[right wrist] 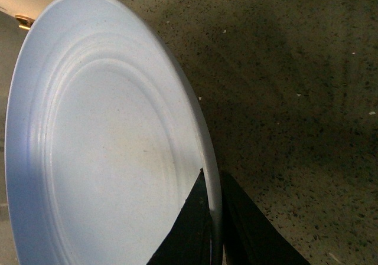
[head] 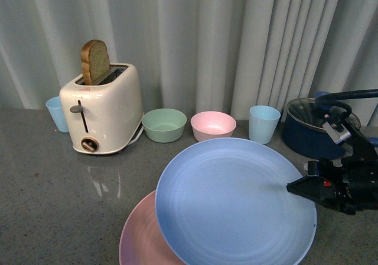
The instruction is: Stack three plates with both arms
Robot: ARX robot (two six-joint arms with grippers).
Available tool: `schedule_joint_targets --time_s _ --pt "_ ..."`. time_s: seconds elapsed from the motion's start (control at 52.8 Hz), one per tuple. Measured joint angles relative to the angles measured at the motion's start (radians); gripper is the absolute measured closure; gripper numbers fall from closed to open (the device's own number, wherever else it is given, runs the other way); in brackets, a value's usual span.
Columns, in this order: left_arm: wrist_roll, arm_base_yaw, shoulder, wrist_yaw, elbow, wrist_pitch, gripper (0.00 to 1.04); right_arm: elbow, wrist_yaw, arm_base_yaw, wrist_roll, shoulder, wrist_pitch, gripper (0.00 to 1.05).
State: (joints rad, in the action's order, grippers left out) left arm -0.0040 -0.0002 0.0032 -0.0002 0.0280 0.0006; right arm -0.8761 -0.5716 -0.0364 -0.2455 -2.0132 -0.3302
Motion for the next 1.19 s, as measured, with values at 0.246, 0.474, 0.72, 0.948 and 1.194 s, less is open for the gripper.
schedule_joint_targets --time_s 0.246,0.474,0.72,0.948,1.194 --pt "0.000 0.000 0.000 0.000 0.000 0.000 0.07 -0.030 0.014 -0.053 0.005 -0.020 0.020 1.01" --pt "0.000 0.000 0.000 0.000 0.000 0.000 0.07 -0.045 0.037 -0.095 0.007 -0.033 0.036 1.01" --pt "0.000 0.000 0.000 0.000 0.000 0.000 0.07 -0.045 0.057 -0.127 0.015 -0.037 0.050 1.01" --pt "0.000 0.000 0.000 0.000 0.000 0.000 0.07 -0.043 0.090 -0.147 0.021 -0.053 0.056 1.01" --pt "0.000 0.000 0.000 0.000 0.000 0.000 0.07 -0.006 0.060 -0.145 0.022 -0.054 0.032 0.64"
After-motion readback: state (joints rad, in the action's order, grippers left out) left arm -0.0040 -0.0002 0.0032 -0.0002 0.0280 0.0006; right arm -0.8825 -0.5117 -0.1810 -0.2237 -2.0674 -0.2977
